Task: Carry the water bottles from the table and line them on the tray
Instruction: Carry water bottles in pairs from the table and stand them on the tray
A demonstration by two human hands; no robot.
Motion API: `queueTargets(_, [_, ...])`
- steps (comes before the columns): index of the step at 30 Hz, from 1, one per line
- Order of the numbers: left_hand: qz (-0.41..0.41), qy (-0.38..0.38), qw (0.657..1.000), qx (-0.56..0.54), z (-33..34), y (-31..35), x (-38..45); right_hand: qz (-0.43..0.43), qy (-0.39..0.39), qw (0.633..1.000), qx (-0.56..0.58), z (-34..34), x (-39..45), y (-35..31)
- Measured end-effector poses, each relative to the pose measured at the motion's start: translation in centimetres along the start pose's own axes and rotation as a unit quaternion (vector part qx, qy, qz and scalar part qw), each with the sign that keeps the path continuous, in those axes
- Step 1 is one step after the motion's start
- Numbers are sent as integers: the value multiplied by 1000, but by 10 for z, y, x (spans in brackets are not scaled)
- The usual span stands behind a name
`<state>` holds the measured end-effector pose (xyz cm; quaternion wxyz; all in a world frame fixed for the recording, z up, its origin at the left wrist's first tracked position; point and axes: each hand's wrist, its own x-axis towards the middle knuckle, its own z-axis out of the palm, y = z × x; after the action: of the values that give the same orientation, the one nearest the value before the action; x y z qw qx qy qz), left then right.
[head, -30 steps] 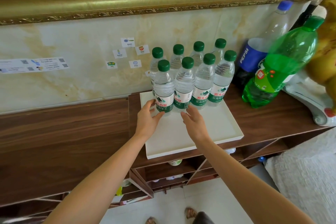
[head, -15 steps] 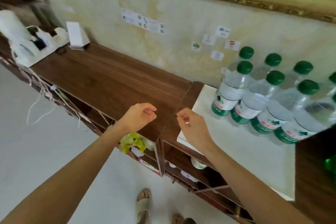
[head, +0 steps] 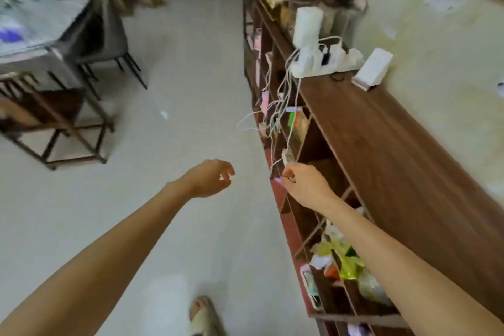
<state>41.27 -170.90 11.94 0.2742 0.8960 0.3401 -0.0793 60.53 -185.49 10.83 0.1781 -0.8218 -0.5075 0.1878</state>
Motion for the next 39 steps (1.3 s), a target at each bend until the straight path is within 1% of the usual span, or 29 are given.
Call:
queueTargets(3, [-46, 36, 998, -2, -46, -78, 0, -59, -16, 998, -9, 29, 80, -72])
queueTargets(9, [-125, 82, 989, -2, -149, -208, 2, -113, -58, 992, -10, 72, 219, -211])
queueTargets(12, [-155, 104, 982, -9, -190, -262, 17, -133, -66, 989, -15, 86, 281, -263])
queueTargets(16, [-181, 112, 977, -19, -233, -329, 61, -155, -82, 984, -14, 104, 370, -306])
queueTargets(21, [-208, 122, 970, -17, -292, -400, 145, -186, -93, 978, -19, 114, 508, -342])
queueTargets(26, [-234, 130, 963, -36, -370, -450, 239, -201, -110, 973, -25, 99, 651, -381])
queueTargets(29, [-233, 133, 963, -34, -416, -478, 299, -199, -112, 973, -22, 87, 731, -402])
queueTargets(33, [-226, 126, 966, -25, -468, -526, 387, -199, -128, 971, -22, 86, 833, -419])
queueTargets(39, [-189, 109, 976, -7, -553, -616, 550, -175, -107, 979, -9, 87, 1008, -448])
